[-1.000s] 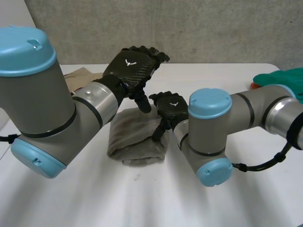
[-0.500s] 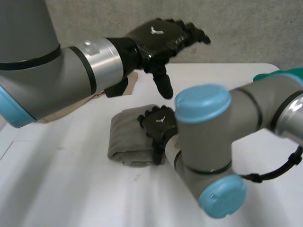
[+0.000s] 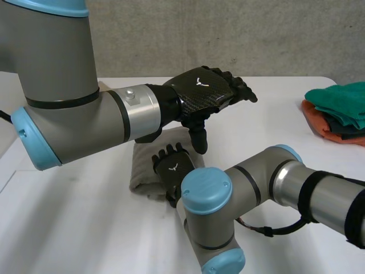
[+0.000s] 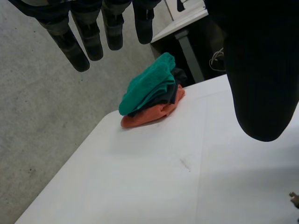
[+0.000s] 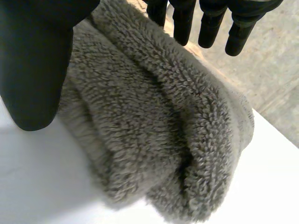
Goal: Fold the laundry.
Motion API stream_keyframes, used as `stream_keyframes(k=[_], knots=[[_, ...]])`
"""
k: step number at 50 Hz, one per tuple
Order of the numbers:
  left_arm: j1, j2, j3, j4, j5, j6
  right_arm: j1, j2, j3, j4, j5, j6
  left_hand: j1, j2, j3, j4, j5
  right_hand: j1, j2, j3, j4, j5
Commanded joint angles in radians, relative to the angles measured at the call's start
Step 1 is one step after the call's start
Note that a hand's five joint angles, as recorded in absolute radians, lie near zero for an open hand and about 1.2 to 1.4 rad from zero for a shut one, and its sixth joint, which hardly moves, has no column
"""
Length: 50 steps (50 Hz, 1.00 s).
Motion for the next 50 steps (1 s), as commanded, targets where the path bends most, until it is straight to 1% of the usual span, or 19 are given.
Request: stream_keyframes(k=[1, 8, 12, 13, 15, 16, 21, 27, 34, 35, 38, 39, 43, 48, 50], knots=[[0.003, 0.001, -0.001, 0.010, 0.003, -0.017, -0.010, 0.029, -0.033, -0.068, 0.012, -0.026, -0.014, -0.032, -0.035, -0.024, -0.050, -0.047, -0.034, -0.033, -0.033, -0.047], [0.006, 0.007, -0.003, 0.012, 0.004, -0.034, -0.028, 0.072, -0.092, -0.082, 0.014, -0.048, -0.014, -0.032, -0.035, -0.024, -0.050, -0.047, -0.034, -0.033, -0.033, -0.047], [0.007, 0.015, -0.004, 0.012, 0.006, -0.046, -0.037, 0.095, -0.126, -0.082, 0.009, -0.062, -0.014, -0.032, -0.035, -0.024, -0.050, 0.161, 0.174, 0.175, 0.175, 0.161], [0.009, 0.018, -0.007, 0.012, 0.007, -0.051, -0.042, 0.102, -0.135, -0.082, 0.006, -0.065, -0.014, -0.032, -0.035, -0.024, -0.050, 0.397, 0.410, 0.411, 0.411, 0.397], [0.010, 0.023, -0.010, 0.012, 0.009, -0.054, -0.048, 0.109, -0.143, -0.083, 0.002, -0.065, -0.014, -0.032, -0.035, -0.024, -0.050, 0.744, 0.757, 0.758, 0.758, 0.744], [0.013, 0.026, -0.012, 0.012, 0.012, -0.057, -0.056, 0.112, -0.151, -0.082, -0.006, -0.065, -0.014, -0.032, -0.035, -0.024, -0.050, 1.171, 1.184, 1.184, 1.185, 1.170], [0.023, 0.040, -0.017, 0.015, 0.021, -0.063, -0.082, 0.098, -0.148, -0.079, -0.037, -0.048, -0.014, -0.032, -0.035, -0.024, -0.050, 1.175, 1.188, 1.189, 1.189, 1.175], [0.041, 0.072, -0.020, 0.015, 0.023, -0.074, -0.134, 0.029, -0.103, -0.074, -0.035, 0.001, -0.014, -0.032, -0.035, -0.024, -0.050, 1.175, 1.188, 1.189, 1.189, 1.175], [0.070, 0.139, -0.029, 0.022, 0.023, -0.106, -0.264, -0.117, 0.000, -0.082, -0.058, 0.004, -0.014, -0.032, -0.035, -0.024, -0.050, 1.175, 1.188, 1.189, 1.189, 1.175], [0.076, 0.154, -0.032, 0.030, 0.023, -0.118, -0.299, -0.144, 0.013, -0.089, -0.075, 0.003, -0.014, -0.032, -0.035, -0.024, -0.050, 1.175, 1.188, 1.189, 1.189, 1.175], [0.081, 0.170, -0.034, 0.047, 0.018, -0.143, -0.352, -0.178, 0.020, -0.112, -0.110, 0.004, -0.014, -0.032, -0.035, -0.024, -0.050, 1.175, 1.188, 1.189, 1.189, 1.175], [0.081, 0.178, -0.034, 0.061, 0.017, -0.158, -0.387, -0.193, 0.012, -0.135, -0.135, 0.006, -0.014, -0.032, -0.035, -0.024, -0.050, 1.175, 1.188, 1.189, 1.189, 1.175], [0.081, 0.187, -0.030, 0.099, 0.010, -0.195, -0.473, -0.218, -0.045, -0.184, -0.170, 0.011, -0.014, -0.032, -0.035, -0.024, -0.050, 1.175, 1.188, 1.189, 1.189, 1.175], [0.076, 0.196, -0.035, 0.125, -0.002, -0.227, -0.592, -0.236, -0.169, -0.204, -0.181, 0.035, -0.014, -0.032, -0.035, -0.024, -0.050, 1.175, 1.188, 1.189, 1.189, 1.175], [0.073, 0.198, -0.038, 0.131, -0.008, -0.232, -0.672, -0.240, -0.246, -0.197, -0.188, 0.066, -0.014, -0.032, -0.035, -0.024, -0.050, 1.175, 1.188, 1.189, 1.189, 1.175]])
